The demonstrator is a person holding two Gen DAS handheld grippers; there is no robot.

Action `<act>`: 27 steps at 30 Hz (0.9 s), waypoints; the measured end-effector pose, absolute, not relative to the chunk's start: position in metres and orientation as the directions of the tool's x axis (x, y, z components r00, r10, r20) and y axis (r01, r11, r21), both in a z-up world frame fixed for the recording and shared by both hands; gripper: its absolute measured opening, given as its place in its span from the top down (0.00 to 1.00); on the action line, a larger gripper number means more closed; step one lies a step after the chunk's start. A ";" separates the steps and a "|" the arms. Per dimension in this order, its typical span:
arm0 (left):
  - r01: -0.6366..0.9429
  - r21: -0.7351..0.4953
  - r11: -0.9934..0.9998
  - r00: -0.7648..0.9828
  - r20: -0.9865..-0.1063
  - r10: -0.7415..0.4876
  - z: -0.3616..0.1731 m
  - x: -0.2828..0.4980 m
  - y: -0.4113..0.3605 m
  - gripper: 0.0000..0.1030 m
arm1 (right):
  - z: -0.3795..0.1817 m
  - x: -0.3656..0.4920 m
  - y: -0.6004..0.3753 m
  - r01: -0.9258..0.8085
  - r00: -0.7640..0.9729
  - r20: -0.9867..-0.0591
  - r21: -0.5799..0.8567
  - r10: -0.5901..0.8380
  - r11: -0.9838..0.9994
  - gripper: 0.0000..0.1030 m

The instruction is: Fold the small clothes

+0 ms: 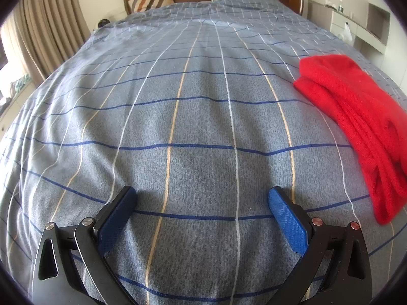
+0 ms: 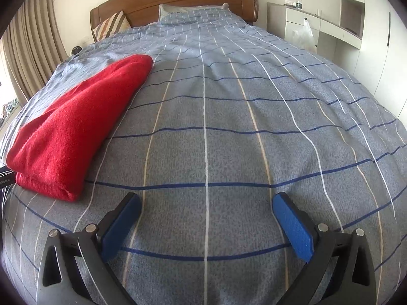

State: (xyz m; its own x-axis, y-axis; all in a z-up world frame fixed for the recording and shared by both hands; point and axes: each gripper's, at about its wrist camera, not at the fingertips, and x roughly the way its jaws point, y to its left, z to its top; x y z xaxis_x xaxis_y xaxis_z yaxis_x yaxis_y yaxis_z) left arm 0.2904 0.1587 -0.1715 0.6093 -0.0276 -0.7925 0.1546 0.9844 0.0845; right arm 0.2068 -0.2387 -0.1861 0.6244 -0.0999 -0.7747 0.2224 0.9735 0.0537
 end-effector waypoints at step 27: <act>0.155 0.084 0.984 0.610 -0.792 -0.028 -0.172 0.290 0.159 0.00 | -0.185 0.204 -0.237 0.230 0.631 -0.767 0.040 -0.117 0.972 0.00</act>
